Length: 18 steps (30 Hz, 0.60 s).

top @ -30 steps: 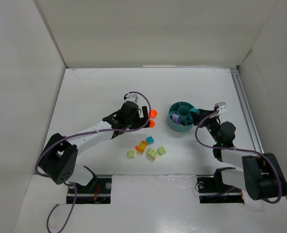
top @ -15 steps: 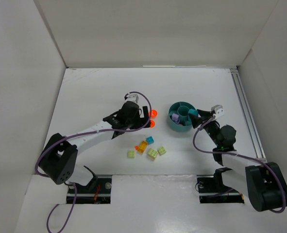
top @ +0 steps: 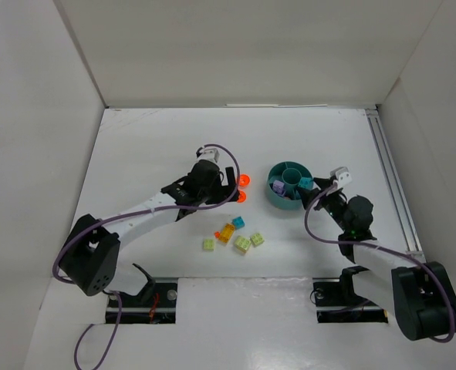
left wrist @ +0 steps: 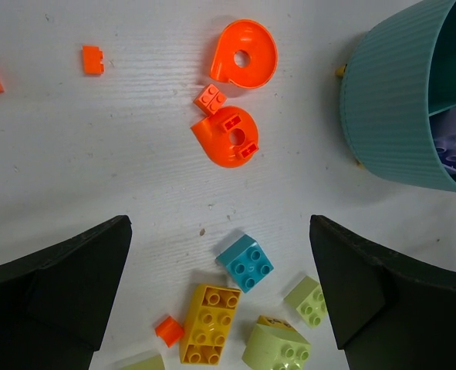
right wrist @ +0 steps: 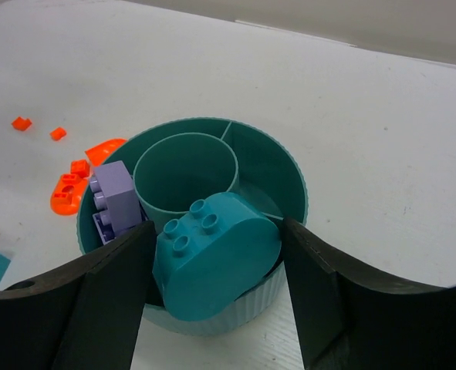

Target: Sort the legos into containers by color

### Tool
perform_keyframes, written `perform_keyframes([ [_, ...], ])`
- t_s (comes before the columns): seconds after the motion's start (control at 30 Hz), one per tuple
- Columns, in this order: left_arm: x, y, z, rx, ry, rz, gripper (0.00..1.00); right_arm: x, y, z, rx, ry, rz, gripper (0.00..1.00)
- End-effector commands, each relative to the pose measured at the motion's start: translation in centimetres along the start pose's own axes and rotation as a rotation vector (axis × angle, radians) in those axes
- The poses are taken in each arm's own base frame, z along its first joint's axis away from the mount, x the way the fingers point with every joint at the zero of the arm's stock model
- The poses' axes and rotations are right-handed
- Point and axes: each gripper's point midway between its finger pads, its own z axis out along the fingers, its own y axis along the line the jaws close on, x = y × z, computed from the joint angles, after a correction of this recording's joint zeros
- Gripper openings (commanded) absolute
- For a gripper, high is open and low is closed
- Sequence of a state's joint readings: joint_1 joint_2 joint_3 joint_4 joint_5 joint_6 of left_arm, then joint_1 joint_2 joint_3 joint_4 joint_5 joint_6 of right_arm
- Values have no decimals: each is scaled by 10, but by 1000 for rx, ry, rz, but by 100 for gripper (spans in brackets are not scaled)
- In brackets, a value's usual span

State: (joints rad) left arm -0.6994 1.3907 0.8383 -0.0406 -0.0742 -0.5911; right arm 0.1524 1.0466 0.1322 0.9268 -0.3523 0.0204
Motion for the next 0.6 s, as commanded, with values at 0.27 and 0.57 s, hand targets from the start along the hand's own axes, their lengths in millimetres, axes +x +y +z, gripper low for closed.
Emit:
perform_keyframes([
  [0.27,-14,-10,-14,43,-63,-12,100,-46,8,3,-39,-62,-38,46],
  [0.57,-18,-12,-16,54,-77,-14,100,-46,6,2,-23,-14,-19,32],
])
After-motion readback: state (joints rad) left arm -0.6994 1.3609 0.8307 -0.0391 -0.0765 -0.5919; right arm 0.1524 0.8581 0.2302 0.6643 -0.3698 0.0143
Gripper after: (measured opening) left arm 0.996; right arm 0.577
